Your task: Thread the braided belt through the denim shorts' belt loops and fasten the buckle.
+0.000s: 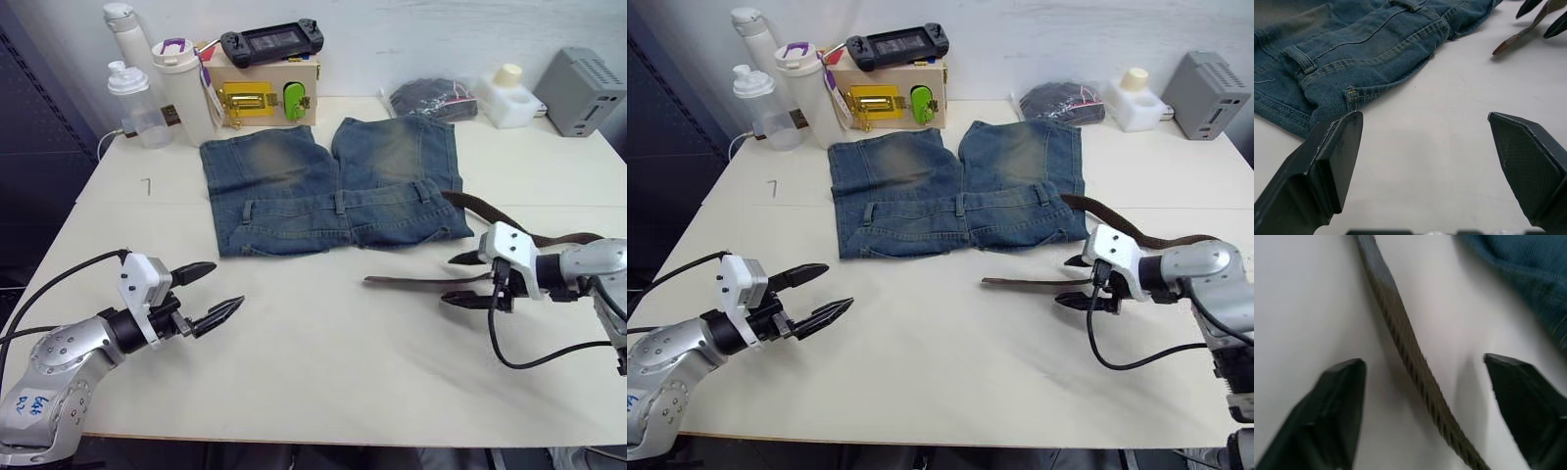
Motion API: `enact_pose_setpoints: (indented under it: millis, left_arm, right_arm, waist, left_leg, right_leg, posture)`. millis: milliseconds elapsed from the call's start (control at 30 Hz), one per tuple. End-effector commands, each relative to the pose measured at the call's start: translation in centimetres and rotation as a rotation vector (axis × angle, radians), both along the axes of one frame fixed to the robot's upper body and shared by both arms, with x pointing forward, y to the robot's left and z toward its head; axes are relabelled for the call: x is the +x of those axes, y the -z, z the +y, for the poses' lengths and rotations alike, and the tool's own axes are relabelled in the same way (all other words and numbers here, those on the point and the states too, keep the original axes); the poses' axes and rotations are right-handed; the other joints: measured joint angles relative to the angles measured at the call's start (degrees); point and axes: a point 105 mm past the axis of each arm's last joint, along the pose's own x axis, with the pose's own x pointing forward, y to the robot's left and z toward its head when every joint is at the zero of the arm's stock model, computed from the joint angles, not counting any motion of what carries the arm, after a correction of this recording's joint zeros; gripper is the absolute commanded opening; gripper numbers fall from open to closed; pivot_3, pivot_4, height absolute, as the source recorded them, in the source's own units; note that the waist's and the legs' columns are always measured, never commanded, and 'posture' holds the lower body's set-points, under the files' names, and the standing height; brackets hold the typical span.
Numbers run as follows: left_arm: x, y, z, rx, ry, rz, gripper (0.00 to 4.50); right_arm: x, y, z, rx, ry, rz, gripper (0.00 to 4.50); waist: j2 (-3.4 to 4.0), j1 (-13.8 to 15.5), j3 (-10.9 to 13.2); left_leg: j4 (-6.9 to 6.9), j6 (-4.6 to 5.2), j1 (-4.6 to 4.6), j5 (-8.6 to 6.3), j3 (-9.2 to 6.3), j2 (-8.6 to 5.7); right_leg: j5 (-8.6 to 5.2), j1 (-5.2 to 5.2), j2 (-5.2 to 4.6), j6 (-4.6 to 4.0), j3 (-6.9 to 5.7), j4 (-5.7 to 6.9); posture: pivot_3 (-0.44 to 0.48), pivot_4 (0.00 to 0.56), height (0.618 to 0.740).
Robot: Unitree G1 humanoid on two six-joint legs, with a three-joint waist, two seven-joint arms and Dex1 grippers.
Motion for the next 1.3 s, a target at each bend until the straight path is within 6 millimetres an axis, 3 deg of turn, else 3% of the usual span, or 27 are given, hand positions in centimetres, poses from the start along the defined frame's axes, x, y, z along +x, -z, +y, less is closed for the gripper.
enact_pose_setpoints:
  millis: [33, 67, 133, 200, 333, 467, 633, 800, 1067, 1167, 1300]
  left_arm:
    - [-0.5, -0.7, -0.4, 0.016, 0.011, -0.037, 4.5]
    - [-0.5, -0.8, -0.5, 0.016, 0.01, -0.037, 4.5]
    - [-0.7, -0.9, -0.5, 0.016, 0.009, -0.038, 4.5]
    - [-0.7, -1.0, -0.6, 0.015, 0.011, -0.039, 4.5]
    - [-0.7, -2.5, -2.0, -0.027, 0.085, -0.048, 4.5]
    - [-0.4, -3.9, -4.3, -0.016, 0.242, -0.062, 4.5]
    - [-0.4, -4.0, -6.6, 0.019, 0.423, -0.039, 4.5]
    - [-0.3, -4.1, -8.7, 0.029, 0.551, -0.029, 4.5]
    - [0.5, -3.3, -10.1, 0.027, 0.607, -0.005, 4.5]
    - [0.6, -3.1, -10.2, 0.015, 0.613, -0.004, 3.66]
    - [0.7, -3.1, -10.2, 0.006, 0.613, -0.007, 1.79]
  right_arm:
    - [0.0, -0.1, -0.1, -0.028, -0.032, -0.007, 1.99]
    - [0.0, 0.1, -0.1, -0.028, -0.034, 0.0, 1.69]
    - [-0.2, 0.3, 0.0, -0.027, -0.042, 0.01, 0.48]
    - [-0.4, 0.4, 0.2, -0.027, -0.058, 0.009, 0.01]
    - [-1.7, -1.1, 2.6, 0.043, -0.202, -0.014, 0.01]
    - [-3.3, -4.2, 6.6, 0.113, -0.379, -0.068, 0.01]
    - [-4.4, -4.8, 9.0, 0.088, -0.483, -0.1, 0.01]
    - [-5.3, -4.8, 10.3, 0.078, -0.528, -0.11, 0.01]
    - [-5.7, -4.5, 10.7, 0.096, -0.531, -0.105, 0.01]
    - [-5.6, -4.6, 10.6, 0.1, -0.522, -0.107, 0.0]
    - [-5.6, -4.5, 10.6, 0.103, -0.515, -0.109, 0.0]
  waist:
    - [-0.01, 0.0, 0.0]
    - [-0.01, 0.0, 0.0]
    - [-0.01, 0.1, 0.0]
    - [-0.01, 0.1, 0.0]
    - [-0.02, 0.2, 0.0]
    - [0.0, 0.1, 0.0]
    - [-0.03, 0.0, 0.0]
    - [-0.09, 0.1, 0.1]
    - [-0.15, 0.1, 0.1]
    - [-0.16, 0.0, 0.1]
    - [-0.16, 0.0, 0.1]
  left_leg:
    - [0.0, 0.0, 0.01, 0.0, 0.01, 0.0]
    - [0.01, 0.0, 0.0, 0.0, 0.0, 0.01]
    - [0.02, 0.0, 0.0, 0.0, 0.0, 0.01]
    - [0.02, 0.0, 0.0, 0.0, 0.0, 0.01]
    - [0.02, 0.0, 0.0, 0.0, -0.01, 0.01]
    - [0.02, -0.01, -0.01, 0.01, -0.01, 0.01]
    - [-0.05, -0.02, 0.0, -0.01, -0.04, 0.01]
    - [0.01, -0.02, -0.01, -0.01, -0.02, 0.01]
    - [0.0, -0.02, -0.01, -0.01, -0.02, 0.01]
    - [-0.01, -0.02, -0.01, -0.01, -0.04, 0.01]
    - [-0.01, -0.02, -0.01, -0.01, -0.04, 0.01]
  right_leg:
    - [0.0, 0.0, 0.0, 0.0, -0.01, 0.0]
    - [0.0, 0.0, 0.0, 0.0, -0.01, 0.0]
    - [0.0, 0.01, 0.0, 0.0, -0.01, 0.0]
    - [0.0, 0.01, 0.0, 0.0, -0.01, 0.0]
    - [0.0, 0.02, 0.0, 0.0, -0.01, 0.0]
    - [0.0, 0.01, 0.01, 0.0, -0.04, -0.02]
    - [0.01, 0.02, 0.01, 0.01, -0.06, -0.05]
    - [0.01, 0.05, 0.0, 0.01, -0.08, -0.06]
    - [0.01, 0.06, 0.0, 0.02, -0.08, -0.06]
    - [0.01, 0.05, 0.0, 0.02, -0.11, -0.06]
    - [0.01, 0.05, 0.0, 0.02, -0.11, -0.06]
  posture:
    - [0.0, 0.15, 0.645]
    - [0.0, 0.15, 0.645]
    - [0.0, 0.15, 0.645]
    - [0.0, 0.15, 0.645]
    - [0.0, 0.15, 0.645]
    - [0.0, 0.15, 0.645]
    - [0.0, 0.15, 0.645]
    - [0.0, 0.15, 0.645]
    - [0.0, 0.15, 0.645]
    - [0.0, 0.15, 0.645]
    - [0.0, 0.15, 0.645]
